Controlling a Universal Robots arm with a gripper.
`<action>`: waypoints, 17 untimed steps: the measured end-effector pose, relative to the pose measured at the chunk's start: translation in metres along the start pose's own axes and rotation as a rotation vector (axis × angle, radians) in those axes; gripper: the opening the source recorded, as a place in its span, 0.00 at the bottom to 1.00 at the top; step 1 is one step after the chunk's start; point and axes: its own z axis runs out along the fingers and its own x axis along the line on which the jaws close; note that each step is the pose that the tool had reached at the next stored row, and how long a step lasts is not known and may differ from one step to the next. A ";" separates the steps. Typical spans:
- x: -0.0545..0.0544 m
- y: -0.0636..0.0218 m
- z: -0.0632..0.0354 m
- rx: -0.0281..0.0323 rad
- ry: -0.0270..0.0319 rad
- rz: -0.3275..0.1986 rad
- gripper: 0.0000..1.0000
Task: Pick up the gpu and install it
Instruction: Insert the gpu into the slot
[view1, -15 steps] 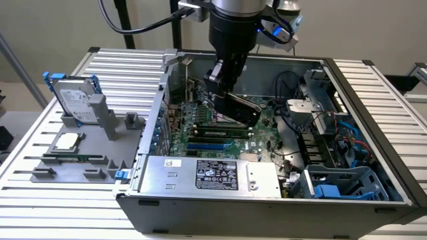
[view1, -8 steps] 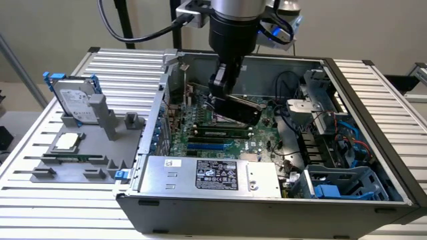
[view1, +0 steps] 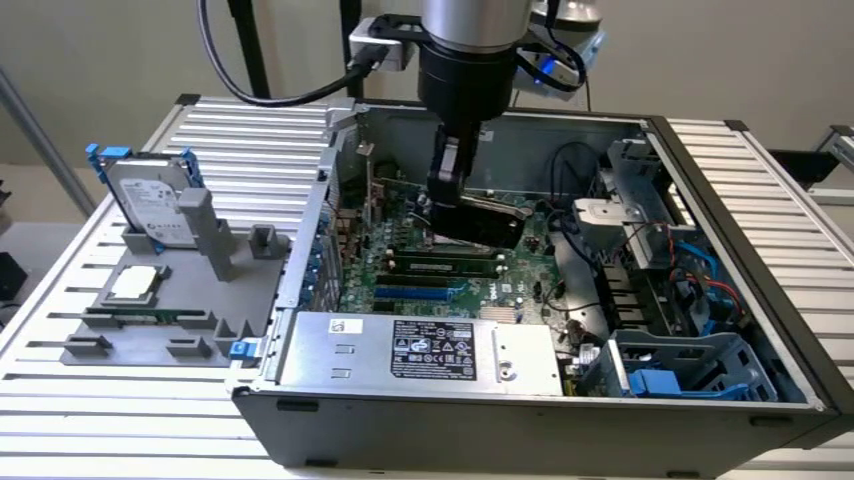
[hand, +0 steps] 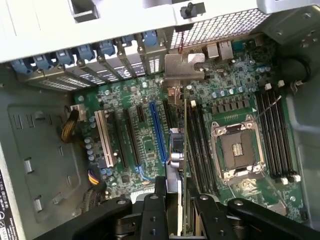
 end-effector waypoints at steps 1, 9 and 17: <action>0.000 0.0000 0.0013 0.0001 0.0000 -0.017 0.00; 0.000 0.0003 0.0143 -0.0037 -0.0016 -0.157 0.00; 0.006 0.0054 0.0281 -0.0060 -0.0083 -0.200 0.00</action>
